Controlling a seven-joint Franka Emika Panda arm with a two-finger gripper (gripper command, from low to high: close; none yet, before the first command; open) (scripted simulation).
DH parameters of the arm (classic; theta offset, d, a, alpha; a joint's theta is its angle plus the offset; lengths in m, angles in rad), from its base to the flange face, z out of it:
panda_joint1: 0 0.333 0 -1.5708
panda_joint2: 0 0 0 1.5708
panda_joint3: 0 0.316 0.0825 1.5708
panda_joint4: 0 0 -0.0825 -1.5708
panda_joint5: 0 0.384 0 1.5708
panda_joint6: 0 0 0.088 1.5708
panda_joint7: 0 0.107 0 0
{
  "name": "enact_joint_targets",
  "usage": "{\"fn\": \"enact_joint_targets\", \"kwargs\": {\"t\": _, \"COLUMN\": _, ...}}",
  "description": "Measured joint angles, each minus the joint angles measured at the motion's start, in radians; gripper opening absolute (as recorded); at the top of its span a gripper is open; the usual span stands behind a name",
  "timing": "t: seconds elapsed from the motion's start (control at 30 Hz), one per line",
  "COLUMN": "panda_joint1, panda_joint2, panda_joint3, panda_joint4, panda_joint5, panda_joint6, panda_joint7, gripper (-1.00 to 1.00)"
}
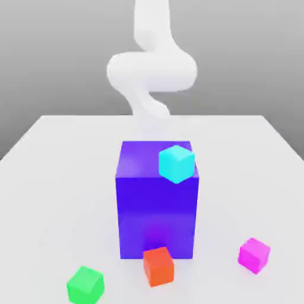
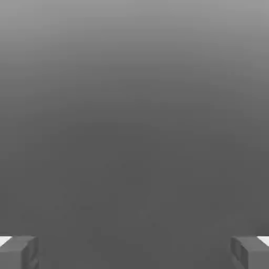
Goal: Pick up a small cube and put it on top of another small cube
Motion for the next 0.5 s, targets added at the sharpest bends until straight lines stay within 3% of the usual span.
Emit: {"fn": "enact_joint_targets", "kwargs": {"t": 0.5, "panda_joint1": 0.140, "panda_joint2": 0.549, "panda_joint3": 0.144, "panda_joint4": -0.143, "panda_joint5": -0.042, "panda_joint6": 0.254, "panda_joint7": -0.099, "gripper": 0.00}}
